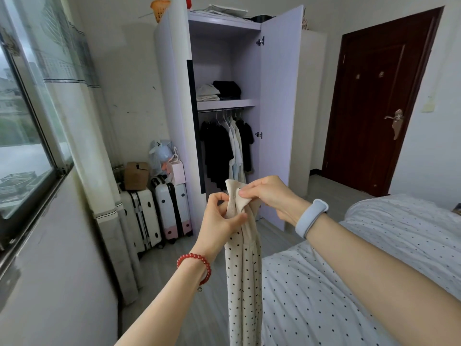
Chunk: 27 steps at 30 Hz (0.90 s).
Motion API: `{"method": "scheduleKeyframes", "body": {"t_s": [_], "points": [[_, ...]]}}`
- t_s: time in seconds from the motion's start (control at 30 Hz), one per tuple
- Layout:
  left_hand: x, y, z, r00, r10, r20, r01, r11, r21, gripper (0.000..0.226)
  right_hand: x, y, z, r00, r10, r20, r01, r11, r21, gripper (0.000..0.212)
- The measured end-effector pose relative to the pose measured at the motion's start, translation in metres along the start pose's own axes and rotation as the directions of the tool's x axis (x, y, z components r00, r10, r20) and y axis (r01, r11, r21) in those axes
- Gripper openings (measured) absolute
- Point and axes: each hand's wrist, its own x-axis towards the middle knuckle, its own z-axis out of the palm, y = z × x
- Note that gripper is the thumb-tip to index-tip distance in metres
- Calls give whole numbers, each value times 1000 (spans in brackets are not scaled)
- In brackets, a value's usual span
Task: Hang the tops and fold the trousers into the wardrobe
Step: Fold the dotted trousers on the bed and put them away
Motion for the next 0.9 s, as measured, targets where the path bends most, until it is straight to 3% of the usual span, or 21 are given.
{"method": "scheduleKeyframes", "body": {"t_s": [0.1, 0.27, 0.37, 0.43, 0.5, 0.57, 0.63, 0.67, 0.77, 0.83, 0.9], "points": [[2, -1, 2, 996, 26, -90, -26, 1000, 3, 19, 0, -3, 0, 1000, 2, 20, -2, 1000, -7, 18], [3, -3, 3, 996, 14, -88, -16, 1000, -23, 24, 1, -2, -2, 998, 39, 44, -37, 999, -26, 15], [6, -5, 0, 989, 8, -149, -12, 1000, -28, 11, -2, 1, -4, 995, -37, 88, 37, 999, 3, 12], [9, -4, -8, 986, -29, -166, 13, 995, -102, 10, 1, 11, -8, 989, -145, -10, 145, 989, 37, 12], [13, 1, -16, 985, -52, -166, 21, 983, -182, 9, 6, 26, -15, 967, -221, -124, 218, 975, -34, 22], [17, 9, -20, 988, -58, -146, 19, 966, -258, 8, 6, 39, -18, 988, -151, -4, 151, 988, -26, 40], [22, 19, -23, 992, -42, -118, 2, 947, -321, 8, 5, 48, -12, 973, -32, 228, 13, 996, 83, 37], [24, 24, -25, 994, -30, -106, -8, 941, -339, 8, 7, 51, -8, 964, -32, 264, 1, 993, 119, 30], [29, 34, -35, 995, 2, -96, -36, 935, -352, 7, 16, 41, 1, 979, -195, 65, 183, 970, 159, 11], [32, 40, -45, 993, 25, -118, -63, 940, -336, 7, 20, 25, 3, 946, -325, -16, 325, 945, 40, 15], [36, 42, -55, 980, 71, -186, -112, 970, -216, 7, 21, 5, 8, 875, -483, -22, 474, 866, -158, 27]]}}
